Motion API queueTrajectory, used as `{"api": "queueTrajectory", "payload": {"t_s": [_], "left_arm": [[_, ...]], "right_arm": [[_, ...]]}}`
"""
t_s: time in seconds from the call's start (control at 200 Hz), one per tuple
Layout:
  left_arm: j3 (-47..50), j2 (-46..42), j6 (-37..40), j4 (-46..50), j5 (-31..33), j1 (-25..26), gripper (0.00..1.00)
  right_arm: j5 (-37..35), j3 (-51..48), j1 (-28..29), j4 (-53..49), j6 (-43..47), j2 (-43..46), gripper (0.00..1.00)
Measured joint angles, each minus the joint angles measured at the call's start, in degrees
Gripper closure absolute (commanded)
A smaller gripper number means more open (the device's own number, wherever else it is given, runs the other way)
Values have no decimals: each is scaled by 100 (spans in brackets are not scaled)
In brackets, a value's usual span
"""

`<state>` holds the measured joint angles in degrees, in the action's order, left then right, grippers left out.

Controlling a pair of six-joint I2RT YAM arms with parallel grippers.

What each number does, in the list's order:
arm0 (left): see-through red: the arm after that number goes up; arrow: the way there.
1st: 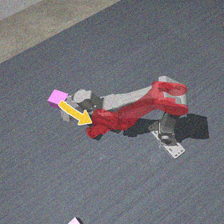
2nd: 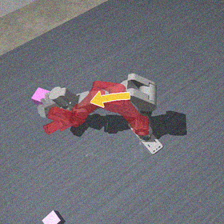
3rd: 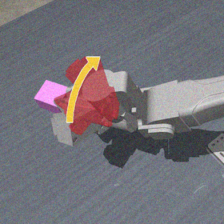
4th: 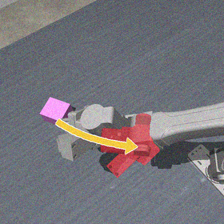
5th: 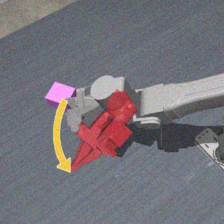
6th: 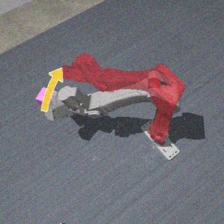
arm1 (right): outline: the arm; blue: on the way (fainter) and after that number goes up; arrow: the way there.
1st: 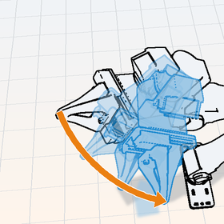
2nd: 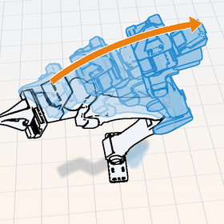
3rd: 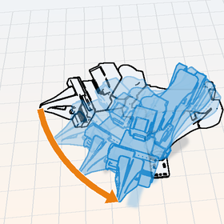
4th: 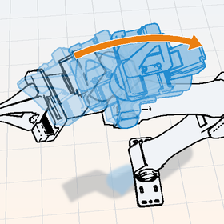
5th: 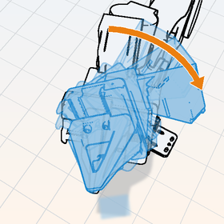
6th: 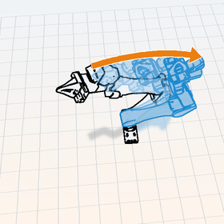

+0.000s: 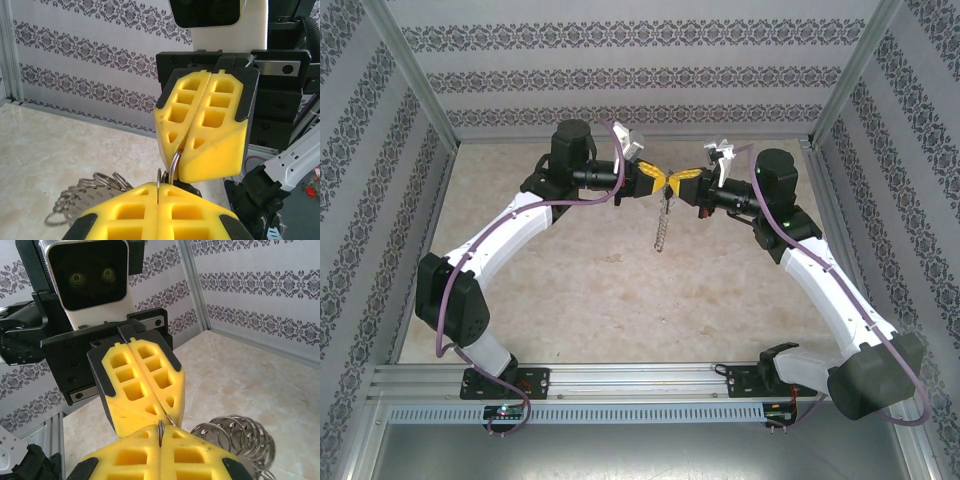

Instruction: Put the keys on the keyring

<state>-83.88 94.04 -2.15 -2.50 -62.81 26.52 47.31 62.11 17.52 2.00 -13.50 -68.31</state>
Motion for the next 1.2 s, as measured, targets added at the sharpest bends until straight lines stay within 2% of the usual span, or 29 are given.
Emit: {"api": "queueTrajectory", "payload": {"t_s": [0.944,1.204], "left_arm": [[151,7,-284,-264,164,17,100],[289,-74,-413,-437,223,42,100]], "right_arm": [[-190,-262,-221,46,-4,-4,100],[57,-341,-243,129,-74,13,100]]}}
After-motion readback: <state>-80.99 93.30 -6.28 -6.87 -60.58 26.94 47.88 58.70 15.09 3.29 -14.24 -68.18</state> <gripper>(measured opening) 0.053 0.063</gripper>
